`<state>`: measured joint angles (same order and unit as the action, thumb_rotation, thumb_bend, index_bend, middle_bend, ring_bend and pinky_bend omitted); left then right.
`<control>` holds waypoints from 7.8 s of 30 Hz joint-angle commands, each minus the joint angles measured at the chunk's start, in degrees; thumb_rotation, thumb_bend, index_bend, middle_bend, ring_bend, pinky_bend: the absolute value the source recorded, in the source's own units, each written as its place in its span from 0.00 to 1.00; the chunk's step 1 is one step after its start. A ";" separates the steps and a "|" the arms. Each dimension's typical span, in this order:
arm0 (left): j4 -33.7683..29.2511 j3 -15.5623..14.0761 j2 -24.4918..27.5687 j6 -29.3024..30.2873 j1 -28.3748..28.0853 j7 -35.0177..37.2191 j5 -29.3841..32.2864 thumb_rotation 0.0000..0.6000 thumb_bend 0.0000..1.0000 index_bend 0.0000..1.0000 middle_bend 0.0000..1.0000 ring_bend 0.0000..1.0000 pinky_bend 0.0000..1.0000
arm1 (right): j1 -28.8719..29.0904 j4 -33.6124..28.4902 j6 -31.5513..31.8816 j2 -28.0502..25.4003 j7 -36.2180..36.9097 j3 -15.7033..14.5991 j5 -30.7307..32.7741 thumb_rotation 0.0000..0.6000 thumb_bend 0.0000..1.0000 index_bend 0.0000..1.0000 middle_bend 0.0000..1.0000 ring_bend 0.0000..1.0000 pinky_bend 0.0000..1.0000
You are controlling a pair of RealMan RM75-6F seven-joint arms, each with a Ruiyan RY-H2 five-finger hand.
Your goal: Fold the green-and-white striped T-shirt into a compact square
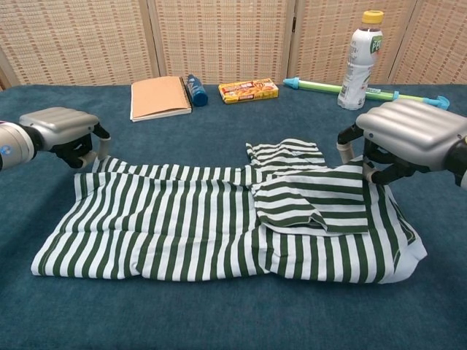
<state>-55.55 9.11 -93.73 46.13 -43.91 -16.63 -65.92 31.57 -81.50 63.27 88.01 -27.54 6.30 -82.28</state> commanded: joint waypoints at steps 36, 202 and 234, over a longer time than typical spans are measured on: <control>-16.35 2.33 6.73 15.73 8.41 0.95 0.59 1.00 0.38 0.00 0.61 0.66 0.94 | 6.42 22.16 -5.18 12.12 8.31 4.21 5.81 1.00 0.61 0.69 1.00 1.00 1.00; -23.38 1.14 13.29 18.22 14.04 2.51 0.47 1.00 0.36 0.00 0.61 0.66 0.94 | 21.98 36.14 -19.62 20.03 0.87 14.99 29.51 1.00 0.49 0.32 0.98 1.00 1.00; -23.10 0.84 13.63 17.92 14.89 3.32 0.29 1.00 0.36 0.00 0.61 0.66 0.94 | 28.59 45.86 -28.33 24.36 -5.67 14.44 38.46 1.00 0.35 0.35 0.98 1.00 1.00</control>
<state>-78.65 9.95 -80.10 64.06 -29.03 -13.31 -65.63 60.25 -35.67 34.81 112.33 -33.40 20.87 -43.65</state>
